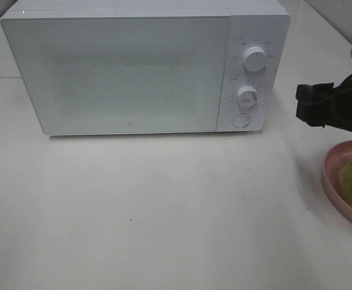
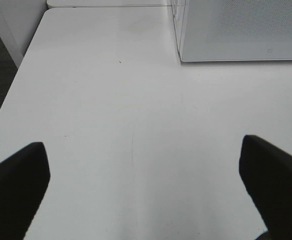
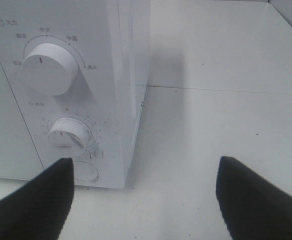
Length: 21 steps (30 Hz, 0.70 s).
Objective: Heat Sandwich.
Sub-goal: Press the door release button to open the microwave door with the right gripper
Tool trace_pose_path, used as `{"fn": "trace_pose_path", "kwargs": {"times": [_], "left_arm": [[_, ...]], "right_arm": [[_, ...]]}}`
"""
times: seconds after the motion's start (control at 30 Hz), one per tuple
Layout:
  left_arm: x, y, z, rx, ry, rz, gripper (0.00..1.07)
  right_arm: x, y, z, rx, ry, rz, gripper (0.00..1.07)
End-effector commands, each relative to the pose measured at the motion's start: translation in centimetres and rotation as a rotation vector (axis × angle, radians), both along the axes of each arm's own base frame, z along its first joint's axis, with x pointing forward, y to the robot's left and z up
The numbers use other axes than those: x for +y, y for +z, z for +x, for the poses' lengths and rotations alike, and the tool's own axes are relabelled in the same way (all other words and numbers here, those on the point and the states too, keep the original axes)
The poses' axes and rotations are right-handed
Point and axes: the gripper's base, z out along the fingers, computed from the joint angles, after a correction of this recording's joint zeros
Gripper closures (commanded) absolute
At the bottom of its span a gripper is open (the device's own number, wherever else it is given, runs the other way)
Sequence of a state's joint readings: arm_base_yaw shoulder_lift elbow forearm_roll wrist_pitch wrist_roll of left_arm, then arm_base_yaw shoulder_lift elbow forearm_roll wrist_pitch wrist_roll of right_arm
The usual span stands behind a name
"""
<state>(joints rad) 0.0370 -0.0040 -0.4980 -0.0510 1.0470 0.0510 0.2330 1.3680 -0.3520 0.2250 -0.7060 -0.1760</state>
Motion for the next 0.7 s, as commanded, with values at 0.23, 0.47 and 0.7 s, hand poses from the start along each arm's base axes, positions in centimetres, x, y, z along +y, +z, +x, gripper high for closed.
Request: {"fn": "trace_pose_path", "kwargs": {"times": [0.23, 0.47, 0.7], "left_arm": [[0.0, 0.0, -0.4, -0.036, -0.002, -0.003, 0.09], [0.0, 0.0, -0.4, -0.036, -0.002, -0.003, 0.09], [0.0, 0.0, -0.4, -0.036, -0.002, -0.003, 0.09]], "right_arm": [[2.7, -2.1, -0.7, -0.052, -0.081, 0.016, 0.32], [4.7, -3.5, -0.9, -0.065, -0.041, -0.016, 0.32], [5.7, -4.6, -1.4, -0.028, -0.037, -0.024, 0.32]]}}
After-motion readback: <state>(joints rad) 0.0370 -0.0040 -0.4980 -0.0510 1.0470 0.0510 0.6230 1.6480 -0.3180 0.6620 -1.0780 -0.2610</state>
